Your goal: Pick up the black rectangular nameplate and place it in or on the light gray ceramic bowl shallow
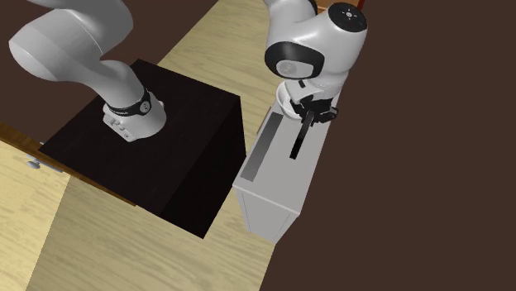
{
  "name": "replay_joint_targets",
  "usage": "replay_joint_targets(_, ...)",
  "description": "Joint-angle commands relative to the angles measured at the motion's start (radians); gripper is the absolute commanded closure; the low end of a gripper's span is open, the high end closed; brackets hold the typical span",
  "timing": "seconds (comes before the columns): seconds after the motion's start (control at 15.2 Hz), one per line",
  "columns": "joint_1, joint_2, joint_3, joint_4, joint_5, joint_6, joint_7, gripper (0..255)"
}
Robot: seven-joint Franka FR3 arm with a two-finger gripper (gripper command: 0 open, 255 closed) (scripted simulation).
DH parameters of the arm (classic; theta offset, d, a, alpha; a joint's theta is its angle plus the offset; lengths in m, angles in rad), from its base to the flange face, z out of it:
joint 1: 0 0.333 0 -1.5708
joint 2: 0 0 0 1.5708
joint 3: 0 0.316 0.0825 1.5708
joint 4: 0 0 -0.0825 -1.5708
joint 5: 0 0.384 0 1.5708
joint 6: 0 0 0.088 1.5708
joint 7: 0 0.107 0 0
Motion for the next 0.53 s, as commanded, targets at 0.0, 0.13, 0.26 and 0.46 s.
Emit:
replay_joint_targets(0.0, -0.003, -0.023, 0.007, 0.003, 0.012, -0.025, -0.003, 255)
replay_joint_targets(0.13, -0.008, -0.045, 0.013, 0.007, 0.022, -0.048, -0.009, 255)
replay_joint_targets(0.26, -0.012, -0.063, 0.017, 0.01, 0.032, -0.069, -0.013, 255)
replay_joint_targets(0.46, 0.038, -0.064, 0.039, 0.015, 0.024, -0.07, 0.062, 255)
